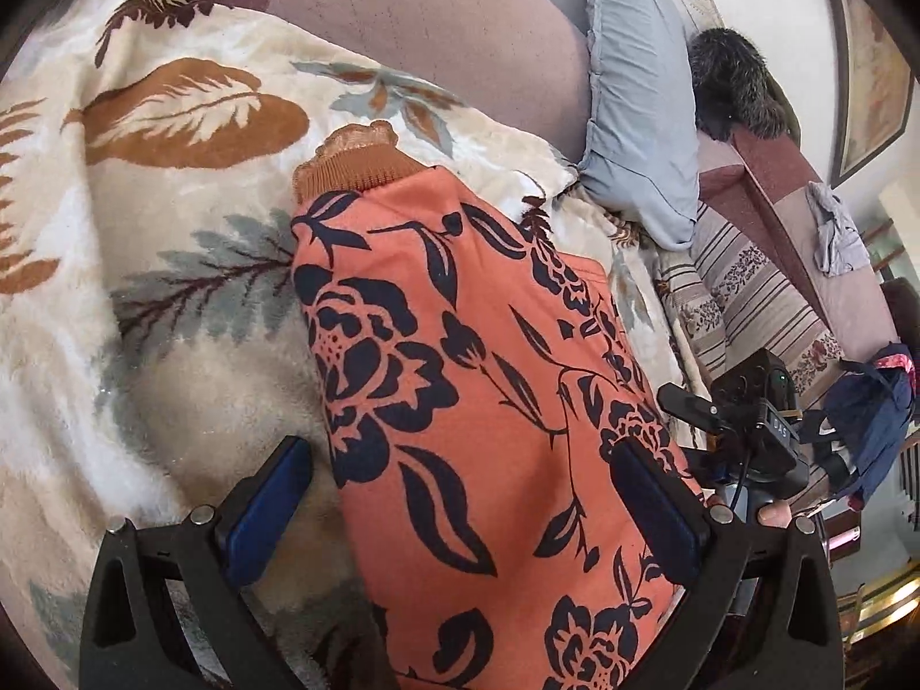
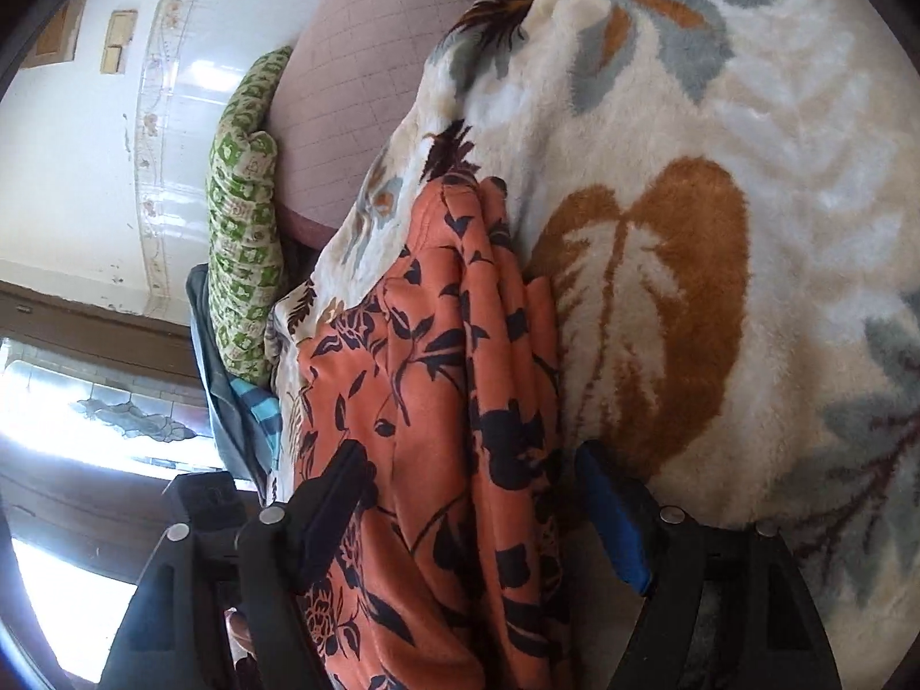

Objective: Fold small clothes

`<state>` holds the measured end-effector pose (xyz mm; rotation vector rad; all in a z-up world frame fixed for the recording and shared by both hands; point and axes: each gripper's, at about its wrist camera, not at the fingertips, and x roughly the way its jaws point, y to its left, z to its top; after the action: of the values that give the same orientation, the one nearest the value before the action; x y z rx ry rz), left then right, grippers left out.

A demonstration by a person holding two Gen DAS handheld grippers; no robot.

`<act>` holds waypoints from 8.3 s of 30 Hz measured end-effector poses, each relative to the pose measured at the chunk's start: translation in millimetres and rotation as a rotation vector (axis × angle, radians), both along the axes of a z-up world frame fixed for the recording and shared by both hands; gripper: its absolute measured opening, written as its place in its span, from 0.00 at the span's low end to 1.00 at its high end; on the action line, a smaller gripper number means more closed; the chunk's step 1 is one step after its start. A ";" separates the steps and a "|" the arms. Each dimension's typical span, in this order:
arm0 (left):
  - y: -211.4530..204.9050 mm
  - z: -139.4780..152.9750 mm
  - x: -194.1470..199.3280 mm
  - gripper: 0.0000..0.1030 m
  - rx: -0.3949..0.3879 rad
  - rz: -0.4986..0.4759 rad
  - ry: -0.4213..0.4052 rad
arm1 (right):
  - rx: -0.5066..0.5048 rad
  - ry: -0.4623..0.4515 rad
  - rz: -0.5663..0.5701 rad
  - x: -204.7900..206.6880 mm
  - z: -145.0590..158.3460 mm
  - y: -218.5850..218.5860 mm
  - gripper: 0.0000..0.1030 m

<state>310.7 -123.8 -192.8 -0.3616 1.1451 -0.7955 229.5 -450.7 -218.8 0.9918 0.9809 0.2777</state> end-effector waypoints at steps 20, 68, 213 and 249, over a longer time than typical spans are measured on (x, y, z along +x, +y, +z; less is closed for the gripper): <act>6.6 17.0 -8.6 0.45 0.040 0.029 -0.074 | -0.282 -0.041 0.089 7.2 60.9 62.0 0.42; 98.7 65.9 -58.9 0.92 0.672 0.472 -0.368 | -0.679 -0.253 0.182 -18.7 105.6 208.0 0.61; 110.6 314.8 -347.1 1.00 0.505 0.572 -0.840 | -0.880 -0.634 -0.072 -275.2 262.1 176.2 0.58; 168.8 351.5 -397.9 1.00 0.526 0.736 -0.899 | -0.900 -0.825 0.076 -349.3 319.1 265.3 0.58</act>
<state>-87.2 45.0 158.7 0.0487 0.2782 0.0501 -119.7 -185.5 100.3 -0.0256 0.2922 0.2362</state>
